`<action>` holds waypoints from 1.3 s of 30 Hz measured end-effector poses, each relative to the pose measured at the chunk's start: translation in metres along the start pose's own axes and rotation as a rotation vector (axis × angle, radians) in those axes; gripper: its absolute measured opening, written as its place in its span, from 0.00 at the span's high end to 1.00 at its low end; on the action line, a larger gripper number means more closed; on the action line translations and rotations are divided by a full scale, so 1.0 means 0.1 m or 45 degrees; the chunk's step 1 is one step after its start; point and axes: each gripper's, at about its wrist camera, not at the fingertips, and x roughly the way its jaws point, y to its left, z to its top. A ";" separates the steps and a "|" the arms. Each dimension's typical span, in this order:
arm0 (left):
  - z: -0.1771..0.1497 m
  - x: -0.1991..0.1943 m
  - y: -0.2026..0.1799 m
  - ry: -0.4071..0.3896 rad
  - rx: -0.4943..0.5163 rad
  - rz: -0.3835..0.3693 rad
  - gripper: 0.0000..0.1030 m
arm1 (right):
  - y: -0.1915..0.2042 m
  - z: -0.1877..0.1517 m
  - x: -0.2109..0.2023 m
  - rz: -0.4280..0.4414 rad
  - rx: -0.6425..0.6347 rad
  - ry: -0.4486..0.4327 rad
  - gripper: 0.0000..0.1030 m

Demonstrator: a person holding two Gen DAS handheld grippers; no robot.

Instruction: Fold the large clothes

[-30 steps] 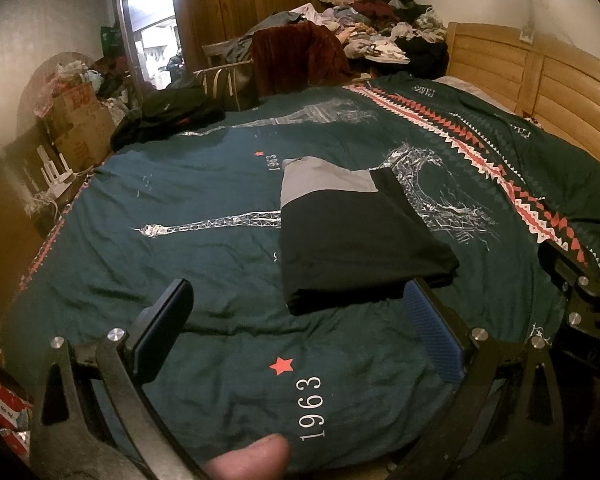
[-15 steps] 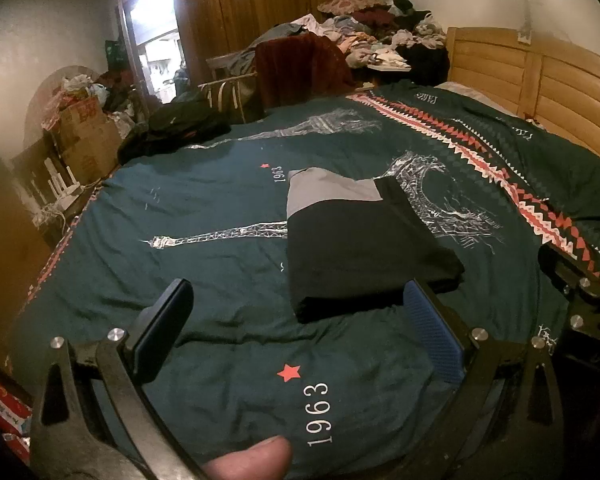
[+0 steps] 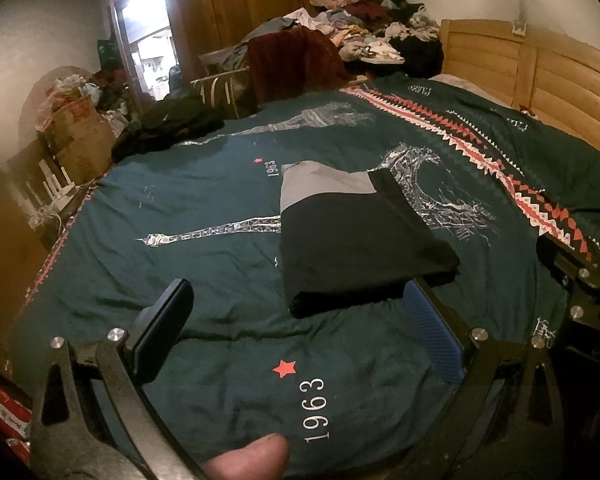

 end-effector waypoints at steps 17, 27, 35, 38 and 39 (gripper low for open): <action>-0.05 0.11 -0.02 0.143 -0.035 -0.028 0.00 | -0.12 0.01 0.02 0.017 0.045 0.036 0.00; -0.07 0.21 0.11 0.230 -0.136 -0.106 0.00 | -0.03 0.04 0.03 0.017 0.022 0.036 0.00; -0.08 0.23 0.14 0.219 -0.099 -0.023 0.00 | 0.05 0.06 0.06 0.019 -0.002 0.044 0.00; -0.08 0.25 0.16 0.219 -0.096 -0.010 0.00 | 0.07 0.07 0.04 0.015 -0.010 0.042 0.00; -0.09 0.25 0.16 0.219 -0.093 -0.007 0.00 | 0.08 0.07 0.04 0.015 -0.011 0.040 0.00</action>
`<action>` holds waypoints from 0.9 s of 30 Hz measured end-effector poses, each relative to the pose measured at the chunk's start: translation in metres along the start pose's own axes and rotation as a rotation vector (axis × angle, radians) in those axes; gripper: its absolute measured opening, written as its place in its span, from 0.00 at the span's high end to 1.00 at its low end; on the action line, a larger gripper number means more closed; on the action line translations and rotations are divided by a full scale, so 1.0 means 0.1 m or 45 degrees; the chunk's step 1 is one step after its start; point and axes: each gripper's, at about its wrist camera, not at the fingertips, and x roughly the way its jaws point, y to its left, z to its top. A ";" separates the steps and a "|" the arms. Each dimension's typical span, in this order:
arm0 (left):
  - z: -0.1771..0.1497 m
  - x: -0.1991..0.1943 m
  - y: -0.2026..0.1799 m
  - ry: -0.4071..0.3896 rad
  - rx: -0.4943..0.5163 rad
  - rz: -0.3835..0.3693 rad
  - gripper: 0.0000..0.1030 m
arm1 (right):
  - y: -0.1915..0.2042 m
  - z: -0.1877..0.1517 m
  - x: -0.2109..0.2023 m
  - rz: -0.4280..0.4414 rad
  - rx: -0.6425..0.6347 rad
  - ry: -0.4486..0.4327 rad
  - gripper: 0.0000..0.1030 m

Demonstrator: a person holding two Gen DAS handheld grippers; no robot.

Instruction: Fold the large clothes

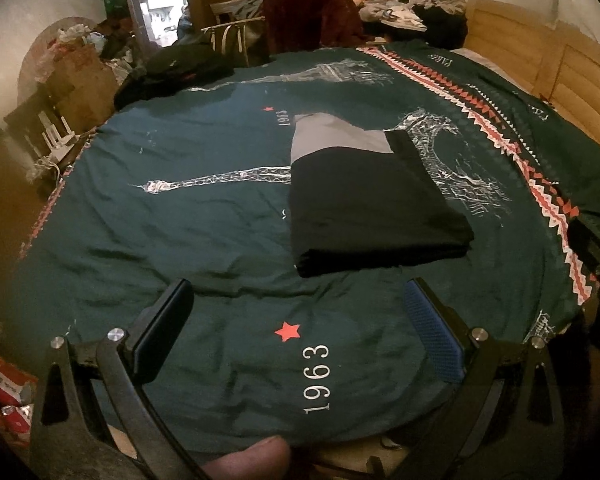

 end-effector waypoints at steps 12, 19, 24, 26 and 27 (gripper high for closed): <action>0.02 -0.07 0.07 -0.042 -0.017 -0.032 0.00 | 0.04 0.04 -0.03 -0.002 -0.015 -0.015 0.00; 0.02 -0.08 0.07 -0.053 -0.016 -0.031 0.00 | 0.05 0.04 -0.02 0.000 -0.016 -0.016 0.00; 0.02 -0.11 0.08 -0.078 -0.021 -0.037 0.00 | 0.05 0.04 -0.02 -0.001 -0.016 -0.016 0.00; 0.03 -0.12 0.10 -0.082 -0.028 -0.040 0.00 | 0.05 0.03 -0.03 -0.003 -0.017 -0.017 0.00; 0.03 -0.12 0.11 -0.084 -0.031 -0.040 0.00 | 0.05 0.03 -0.03 -0.002 -0.017 -0.018 0.00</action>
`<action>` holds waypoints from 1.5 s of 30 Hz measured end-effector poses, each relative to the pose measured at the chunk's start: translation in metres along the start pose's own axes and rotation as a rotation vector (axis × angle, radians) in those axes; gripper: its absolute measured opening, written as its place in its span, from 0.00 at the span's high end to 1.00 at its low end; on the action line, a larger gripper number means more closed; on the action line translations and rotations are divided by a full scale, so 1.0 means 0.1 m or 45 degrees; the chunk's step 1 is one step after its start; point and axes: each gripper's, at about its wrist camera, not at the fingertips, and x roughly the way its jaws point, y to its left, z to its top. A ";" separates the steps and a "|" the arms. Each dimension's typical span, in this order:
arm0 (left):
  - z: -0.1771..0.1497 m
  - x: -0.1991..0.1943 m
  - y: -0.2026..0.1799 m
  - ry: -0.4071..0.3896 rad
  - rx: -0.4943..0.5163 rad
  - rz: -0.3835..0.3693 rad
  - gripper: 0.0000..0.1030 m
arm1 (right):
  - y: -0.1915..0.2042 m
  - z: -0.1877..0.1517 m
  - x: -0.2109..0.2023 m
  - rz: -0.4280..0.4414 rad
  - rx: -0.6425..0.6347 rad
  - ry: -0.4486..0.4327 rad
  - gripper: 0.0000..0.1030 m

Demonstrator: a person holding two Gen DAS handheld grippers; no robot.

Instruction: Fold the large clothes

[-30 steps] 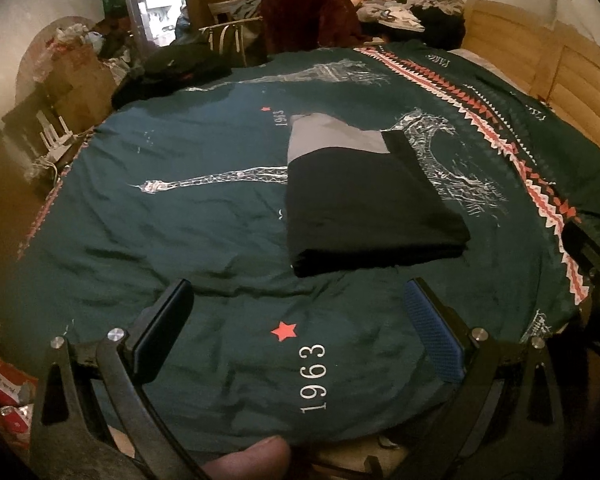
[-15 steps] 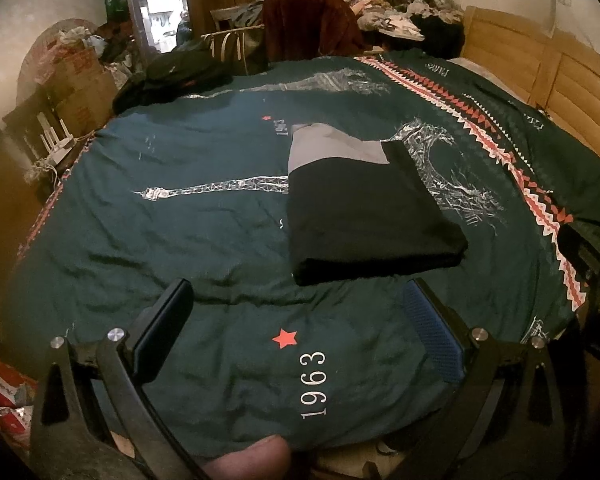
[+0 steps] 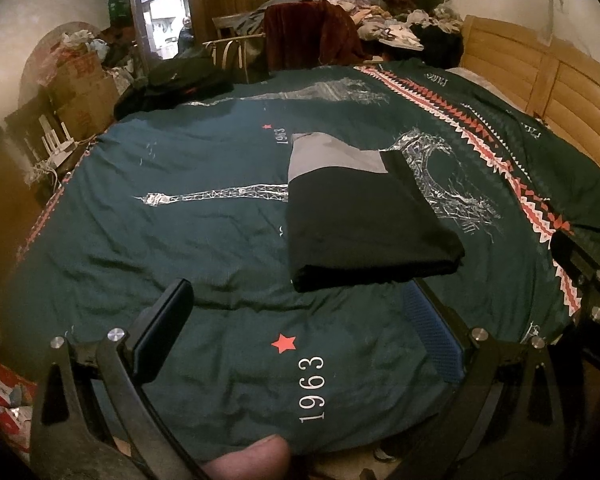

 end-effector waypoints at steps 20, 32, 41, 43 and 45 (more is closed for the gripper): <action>0.01 -0.02 0.02 -0.008 -0.009 -0.017 0.00 | 0.05 0.04 -0.06 0.001 -0.008 -0.010 0.00; 0.02 -0.02 0.03 -0.007 -0.013 -0.023 0.00 | 0.06 0.04 -0.05 0.001 -0.010 -0.007 0.00; 0.04 -0.03 0.02 -0.002 -0.019 -0.027 0.00 | 0.07 0.03 -0.06 0.000 -0.008 -0.011 0.00; 0.03 -0.02 0.02 0.001 -0.021 -0.029 0.00 | 0.07 0.03 -0.07 0.002 -0.009 -0.011 0.00; 0.03 -0.01 0.02 0.001 -0.021 -0.028 0.00 | 0.07 0.03 -0.07 0.000 -0.010 -0.012 0.00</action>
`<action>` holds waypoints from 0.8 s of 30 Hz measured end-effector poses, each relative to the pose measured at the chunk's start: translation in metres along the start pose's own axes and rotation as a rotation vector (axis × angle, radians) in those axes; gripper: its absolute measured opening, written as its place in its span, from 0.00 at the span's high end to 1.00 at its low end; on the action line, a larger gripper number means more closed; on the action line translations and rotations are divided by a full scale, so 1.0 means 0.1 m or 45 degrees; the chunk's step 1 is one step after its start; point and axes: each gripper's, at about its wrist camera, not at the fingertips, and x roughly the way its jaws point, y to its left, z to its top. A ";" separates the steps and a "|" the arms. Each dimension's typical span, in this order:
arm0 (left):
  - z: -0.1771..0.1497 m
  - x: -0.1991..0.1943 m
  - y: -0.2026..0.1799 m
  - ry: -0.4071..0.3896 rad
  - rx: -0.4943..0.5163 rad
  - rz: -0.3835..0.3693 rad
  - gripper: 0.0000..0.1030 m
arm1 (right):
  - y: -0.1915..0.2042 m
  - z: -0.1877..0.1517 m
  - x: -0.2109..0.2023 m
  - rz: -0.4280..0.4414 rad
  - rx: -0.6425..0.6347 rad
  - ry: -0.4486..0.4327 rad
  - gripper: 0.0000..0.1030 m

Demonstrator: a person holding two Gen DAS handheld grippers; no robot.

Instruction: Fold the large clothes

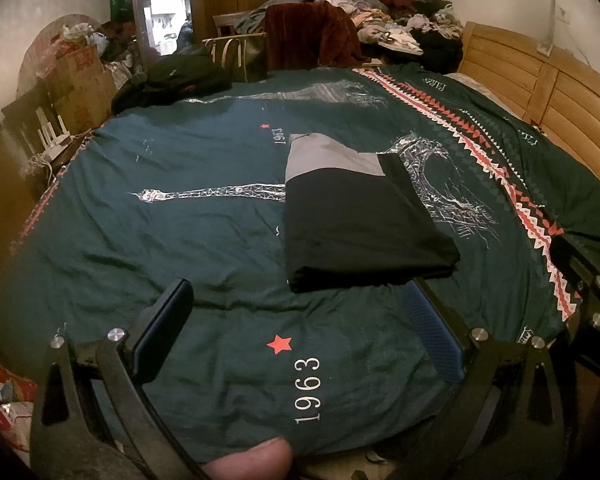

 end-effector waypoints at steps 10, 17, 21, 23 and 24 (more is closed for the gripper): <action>0.00 0.01 0.00 0.001 -0.002 0.000 0.00 | 0.00 -0.01 0.00 0.000 0.000 0.000 0.00; -0.02 0.02 0.00 -0.001 -0.004 -0.002 0.00 | 0.01 -0.01 0.00 0.000 0.000 0.002 0.00; -0.02 0.03 -0.01 -0.009 0.000 0.002 0.00 | 0.02 0.01 0.00 0.000 -0.002 0.001 0.00; -0.02 0.03 -0.02 -0.017 0.006 0.005 0.00 | 0.02 0.01 0.00 0.001 -0.001 0.001 0.00; -0.02 0.04 -0.02 -0.019 0.004 0.004 0.00 | 0.02 0.01 0.00 0.001 -0.001 0.002 0.00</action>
